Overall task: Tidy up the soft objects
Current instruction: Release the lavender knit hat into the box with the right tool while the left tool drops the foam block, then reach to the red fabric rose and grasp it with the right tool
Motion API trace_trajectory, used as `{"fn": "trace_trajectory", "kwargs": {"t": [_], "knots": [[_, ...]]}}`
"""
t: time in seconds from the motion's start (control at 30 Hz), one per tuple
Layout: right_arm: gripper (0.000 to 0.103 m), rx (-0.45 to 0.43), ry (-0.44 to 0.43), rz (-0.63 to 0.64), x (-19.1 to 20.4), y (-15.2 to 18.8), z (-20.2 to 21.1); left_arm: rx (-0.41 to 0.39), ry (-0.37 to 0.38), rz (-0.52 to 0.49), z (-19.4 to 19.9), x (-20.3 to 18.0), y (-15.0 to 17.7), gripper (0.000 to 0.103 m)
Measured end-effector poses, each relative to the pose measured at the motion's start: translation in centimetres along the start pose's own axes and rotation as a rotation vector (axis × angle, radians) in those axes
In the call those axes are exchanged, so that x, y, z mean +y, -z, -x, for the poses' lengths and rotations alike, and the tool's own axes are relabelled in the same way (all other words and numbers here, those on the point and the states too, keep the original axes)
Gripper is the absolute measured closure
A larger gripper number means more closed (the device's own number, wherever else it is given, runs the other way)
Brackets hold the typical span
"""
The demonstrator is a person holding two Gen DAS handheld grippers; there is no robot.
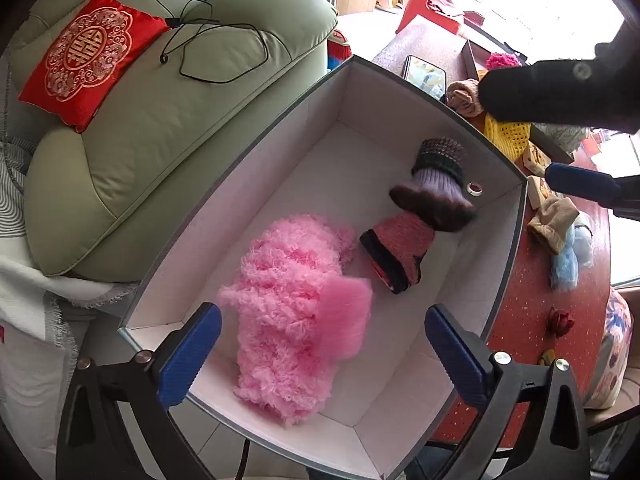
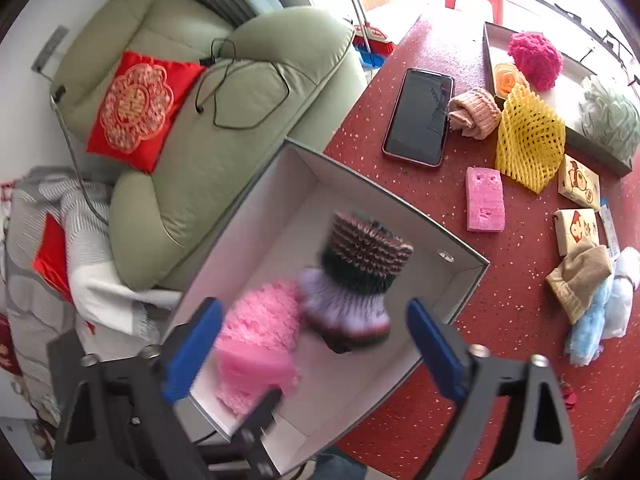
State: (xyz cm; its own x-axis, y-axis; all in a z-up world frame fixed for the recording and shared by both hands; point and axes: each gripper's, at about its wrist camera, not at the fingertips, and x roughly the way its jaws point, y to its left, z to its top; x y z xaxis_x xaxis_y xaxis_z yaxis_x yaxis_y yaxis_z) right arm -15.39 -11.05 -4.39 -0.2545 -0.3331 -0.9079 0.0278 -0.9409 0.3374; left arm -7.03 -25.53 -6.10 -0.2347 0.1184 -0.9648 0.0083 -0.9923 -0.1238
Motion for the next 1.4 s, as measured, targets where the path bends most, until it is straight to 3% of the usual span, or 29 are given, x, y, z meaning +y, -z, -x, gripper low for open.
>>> {"fn": "trace_trajectory", "kwargs": {"t": [0.17, 0.33, 0.53, 0.77, 1.03, 1.23, 1.4], "knots": [[0.000, -0.044, -0.034, -0.057, -1.5, 0.5, 2.1, 0.018, 0.018, 0.034, -0.1, 0.1, 0.4, 0.000], [0.000, -0.045, -0.018, -0.173, -6.2, 4.2, 4.0, 0.011, 0.002, -0.029, 0.9, -1.8, 1.0, 0.000], [0.000, -0.002, 0.052, -0.346, -13.7, 10.7, 5.5, 0.096, -0.032, -0.240, 1.0, -7.0, 1.7, 0.000], [0.000, -0.019, 0.090, -0.647, -22.7, 19.0, 8.5, 0.156, 0.027, -0.500, 1.4, -15.3, 4.0, 0.000], [0.000, -0.077, 0.127, -0.838, -26.9, 25.4, 11.6, 0.238, 0.074, -0.738, 0.1, -24.9, 6.3, 0.000], [0.000, -0.090, 0.147, -0.930, -29.4, 28.3, 12.8, 0.319, 0.069, -0.784, -1.1, -27.5, 8.1, 0.000], [0.000, -0.082, 0.169, -0.930, -30.5, 29.3, 12.9, 0.379, 0.060, -0.734, -2.6, -27.6, 8.1, 0.000]]}}
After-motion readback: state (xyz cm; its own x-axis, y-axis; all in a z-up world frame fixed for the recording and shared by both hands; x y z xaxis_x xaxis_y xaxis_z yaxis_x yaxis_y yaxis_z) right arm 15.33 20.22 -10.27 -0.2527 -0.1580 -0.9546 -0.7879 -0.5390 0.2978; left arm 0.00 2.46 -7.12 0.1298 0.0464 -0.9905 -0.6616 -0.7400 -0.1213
